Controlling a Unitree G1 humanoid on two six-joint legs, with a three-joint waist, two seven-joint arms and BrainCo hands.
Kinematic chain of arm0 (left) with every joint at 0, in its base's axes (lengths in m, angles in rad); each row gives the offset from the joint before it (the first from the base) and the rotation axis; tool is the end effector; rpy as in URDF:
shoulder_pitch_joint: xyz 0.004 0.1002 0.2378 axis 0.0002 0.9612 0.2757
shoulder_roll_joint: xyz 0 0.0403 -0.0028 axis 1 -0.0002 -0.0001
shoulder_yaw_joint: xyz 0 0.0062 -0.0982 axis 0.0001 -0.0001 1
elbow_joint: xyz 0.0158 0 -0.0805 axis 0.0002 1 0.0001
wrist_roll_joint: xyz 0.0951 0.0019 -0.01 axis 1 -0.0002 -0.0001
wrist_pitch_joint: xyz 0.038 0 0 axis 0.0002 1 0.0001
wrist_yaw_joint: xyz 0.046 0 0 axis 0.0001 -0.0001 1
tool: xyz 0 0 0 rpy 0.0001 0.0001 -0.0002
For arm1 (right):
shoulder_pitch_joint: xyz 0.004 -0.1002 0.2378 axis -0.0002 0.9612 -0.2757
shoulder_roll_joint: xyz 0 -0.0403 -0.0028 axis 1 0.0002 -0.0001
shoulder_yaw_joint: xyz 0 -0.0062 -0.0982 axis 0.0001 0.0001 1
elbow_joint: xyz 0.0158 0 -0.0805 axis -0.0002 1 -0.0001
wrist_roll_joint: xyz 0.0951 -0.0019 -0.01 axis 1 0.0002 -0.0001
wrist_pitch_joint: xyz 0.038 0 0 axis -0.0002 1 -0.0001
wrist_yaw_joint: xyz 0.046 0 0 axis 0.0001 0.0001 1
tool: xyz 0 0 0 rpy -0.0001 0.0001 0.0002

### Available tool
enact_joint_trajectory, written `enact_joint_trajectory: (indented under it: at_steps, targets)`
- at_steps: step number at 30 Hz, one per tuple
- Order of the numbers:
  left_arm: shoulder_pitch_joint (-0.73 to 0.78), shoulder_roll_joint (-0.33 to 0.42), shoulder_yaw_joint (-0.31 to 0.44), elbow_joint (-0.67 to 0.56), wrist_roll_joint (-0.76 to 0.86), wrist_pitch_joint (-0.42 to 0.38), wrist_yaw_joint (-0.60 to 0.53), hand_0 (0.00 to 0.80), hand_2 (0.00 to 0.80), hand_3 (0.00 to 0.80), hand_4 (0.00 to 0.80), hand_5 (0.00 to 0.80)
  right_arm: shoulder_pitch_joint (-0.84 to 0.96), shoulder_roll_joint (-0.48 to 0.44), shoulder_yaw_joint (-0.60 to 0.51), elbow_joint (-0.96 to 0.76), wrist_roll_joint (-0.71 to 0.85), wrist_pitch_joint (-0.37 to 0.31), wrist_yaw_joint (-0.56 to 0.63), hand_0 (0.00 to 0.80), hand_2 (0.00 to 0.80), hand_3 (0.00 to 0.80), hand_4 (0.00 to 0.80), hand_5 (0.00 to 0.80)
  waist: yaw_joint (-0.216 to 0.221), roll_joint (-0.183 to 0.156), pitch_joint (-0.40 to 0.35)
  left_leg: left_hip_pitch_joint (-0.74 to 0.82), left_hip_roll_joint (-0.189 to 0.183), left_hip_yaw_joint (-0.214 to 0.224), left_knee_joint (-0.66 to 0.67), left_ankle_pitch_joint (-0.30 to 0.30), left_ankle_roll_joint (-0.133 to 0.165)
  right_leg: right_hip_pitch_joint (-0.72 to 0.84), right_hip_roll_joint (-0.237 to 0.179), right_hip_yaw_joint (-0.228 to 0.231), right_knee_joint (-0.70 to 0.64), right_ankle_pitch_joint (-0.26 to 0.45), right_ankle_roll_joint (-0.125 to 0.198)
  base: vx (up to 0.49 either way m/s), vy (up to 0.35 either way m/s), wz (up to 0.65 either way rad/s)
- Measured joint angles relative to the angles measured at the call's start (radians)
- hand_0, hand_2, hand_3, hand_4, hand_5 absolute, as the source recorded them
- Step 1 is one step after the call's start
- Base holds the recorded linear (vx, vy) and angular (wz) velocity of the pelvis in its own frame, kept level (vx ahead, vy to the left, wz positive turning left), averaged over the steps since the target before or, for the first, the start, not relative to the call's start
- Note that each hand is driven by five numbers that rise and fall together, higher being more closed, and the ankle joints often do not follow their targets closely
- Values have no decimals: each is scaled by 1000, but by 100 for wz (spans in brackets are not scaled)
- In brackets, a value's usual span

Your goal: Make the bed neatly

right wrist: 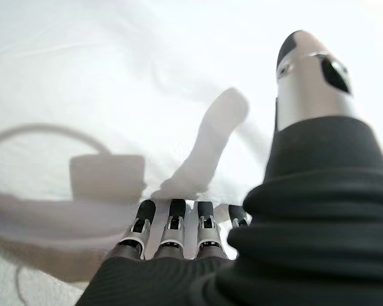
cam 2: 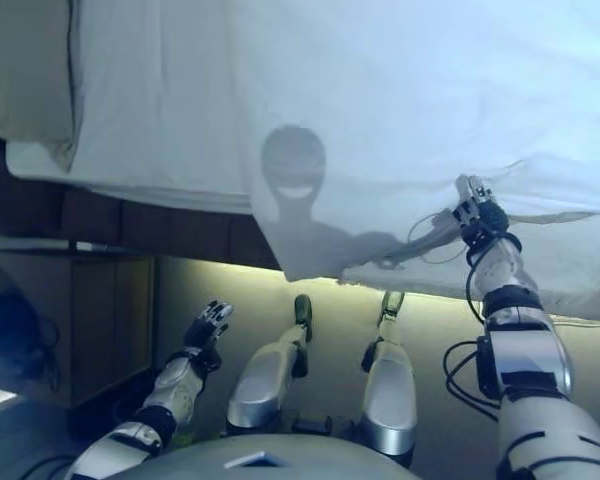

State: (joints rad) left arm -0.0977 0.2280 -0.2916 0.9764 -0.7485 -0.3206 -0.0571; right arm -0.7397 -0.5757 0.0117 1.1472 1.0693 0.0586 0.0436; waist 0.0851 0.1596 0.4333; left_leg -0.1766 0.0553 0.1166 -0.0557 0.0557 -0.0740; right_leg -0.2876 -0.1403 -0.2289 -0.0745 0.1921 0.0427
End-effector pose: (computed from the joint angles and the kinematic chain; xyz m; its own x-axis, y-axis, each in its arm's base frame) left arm 0.1502 0.1952 -0.0727 0.8293 0.0713 -0.5543 -0.2393 0.9416 -0.2368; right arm 0.2942 -0.2937 0.0845 0.9076 -0.2862 -0.3071 0.4112 0.7536 0.5129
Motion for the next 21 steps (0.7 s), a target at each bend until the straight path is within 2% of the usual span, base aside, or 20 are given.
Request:
enact_joint_trajectory:
  at_steps: [4,9,15,21]
  targets:
    - [-7,-1,0,-103,-52,-41,0,0,0,0,0,0,-54,-40,0,0,-10,16,-53,0,0,0,0,0,12,4,29,-51,-18,-11,13,10,12,-48,-20,-3,18,7,6,-44,51,10]
    - [-7,11,-1,-160,-94,-66,6,0,0,0,0,0,-94,-56,0,3,-28,30,-121,0,0,0,0,0,15,3,45,-90,-25,-24,15,24,14,-78,-25,-13,19,15,5,-53,15,10]
    - [-8,18,-1,-174,-92,-67,9,0,0,0,0,0,-65,-60,-3,2,-36,28,-84,0,0,0,0,0,13,1,46,-96,-24,-30,12,31,11,-83,-20,-16,18,23,-2,-43,35,1]
    - [-17,18,-1,-178,-89,-56,15,0,0,0,0,0,5,-27,-36,25,-37,30,-25,0,0,0,0,0,9,-18,56,-21,-21,-6,-3,31,11,-27,-19,1,14,26,-1,7,73,-12]
